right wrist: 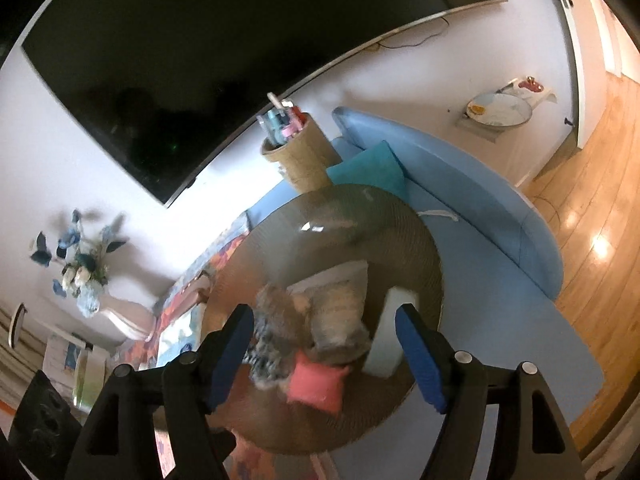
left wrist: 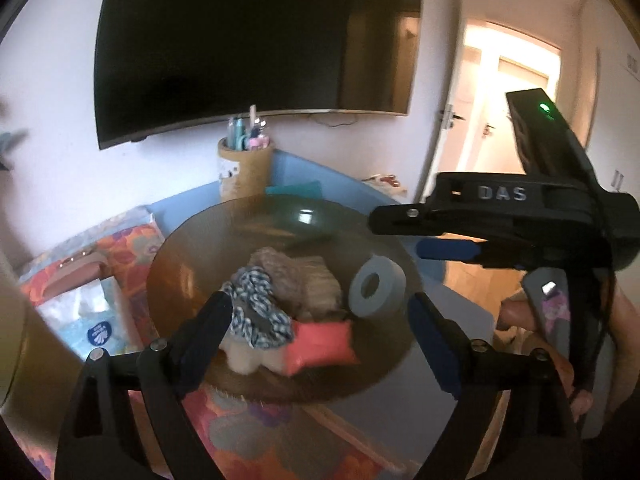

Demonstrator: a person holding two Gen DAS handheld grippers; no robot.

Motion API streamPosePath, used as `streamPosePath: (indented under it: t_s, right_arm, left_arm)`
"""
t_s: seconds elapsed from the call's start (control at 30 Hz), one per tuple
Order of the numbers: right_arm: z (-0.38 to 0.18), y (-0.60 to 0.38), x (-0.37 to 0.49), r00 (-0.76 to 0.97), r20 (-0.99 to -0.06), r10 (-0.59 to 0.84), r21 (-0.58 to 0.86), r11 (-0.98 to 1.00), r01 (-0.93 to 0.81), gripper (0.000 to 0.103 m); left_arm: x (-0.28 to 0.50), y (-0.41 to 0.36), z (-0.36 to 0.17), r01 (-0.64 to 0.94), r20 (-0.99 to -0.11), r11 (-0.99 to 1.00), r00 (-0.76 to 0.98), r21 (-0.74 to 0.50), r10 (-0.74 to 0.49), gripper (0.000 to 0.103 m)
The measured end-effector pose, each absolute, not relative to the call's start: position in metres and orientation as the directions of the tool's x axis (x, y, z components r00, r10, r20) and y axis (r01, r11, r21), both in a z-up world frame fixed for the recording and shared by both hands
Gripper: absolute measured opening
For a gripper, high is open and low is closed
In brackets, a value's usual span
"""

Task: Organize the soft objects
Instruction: 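Grasp the grey bunny plush with the left tool while the right tool grasps the plaid bow cloth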

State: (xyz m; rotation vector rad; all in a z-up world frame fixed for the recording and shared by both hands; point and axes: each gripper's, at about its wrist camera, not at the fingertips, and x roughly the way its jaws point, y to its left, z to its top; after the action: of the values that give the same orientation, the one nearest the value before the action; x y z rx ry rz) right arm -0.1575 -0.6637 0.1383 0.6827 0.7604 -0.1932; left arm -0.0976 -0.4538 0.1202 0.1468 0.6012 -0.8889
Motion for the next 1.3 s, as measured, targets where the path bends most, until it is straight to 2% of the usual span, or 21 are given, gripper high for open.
streamPosePath:
  t_s: [0.2, 0.43, 0.6, 0.83, 1.1, 1.2, 1.3]
  right_arm:
    - [0.154, -0.621, -0.18, 0.716, -0.698, 0.03, 0.411, 0.835, 0.365, 0.072]
    - [0.163, -0.565, -0.211, 0.722, -0.691, 0.027, 0.352, 0.885, 0.304, 0.072]
    - [0.146, -0.512, -0.22, 0.66, -0.749, 0.052, 0.265, 0.937, 0.227, 0.072]
    - [0.131, -0.425, -0.199, 0.569, -0.813, 0.124, 0.168, 0.985, 0.025, 0.072]
    - [0.126, -0.324, -0.147, 0.507, -0.832, 0.227, 0.149, 0.97, -0.189, 0.072]
    - [0.118, -0.301, -0.122, 0.484, -0.835, 0.262, 0.191, 0.963, -0.192, 0.074]
    - [0.104, -0.282, -0.087, 0.46, -0.834, 0.304, 0.282, 0.952, -0.119, 0.074]
  left_arm:
    - [-0.133, -0.423, 0.132, 0.809, -0.538, 0.58, 0.447, -0.098, -0.714, 0.089]
    - [-0.142, -0.361, 0.141, 0.798, -0.545, 0.583, 0.423, -0.156, -0.724, 0.089]
    - [-0.138, -0.314, 0.137, 0.753, -0.557, 0.637, 0.463, -0.163, -0.69, 0.089]
    - [-0.114, -0.224, 0.12, 0.63, -0.595, 0.748, 0.525, -0.21, -0.609, 0.088]
    - [-0.078, -0.103, 0.111, 0.443, -0.613, 0.868, 0.628, -0.225, -0.479, 0.089]
    - [-0.061, -0.06, 0.11, 0.377, -0.617, 0.904, 0.668, -0.201, -0.416, 0.089]
    - [-0.038, -0.03, 0.109, 0.336, -0.632, 0.927, 0.685, -0.167, -0.362, 0.089]
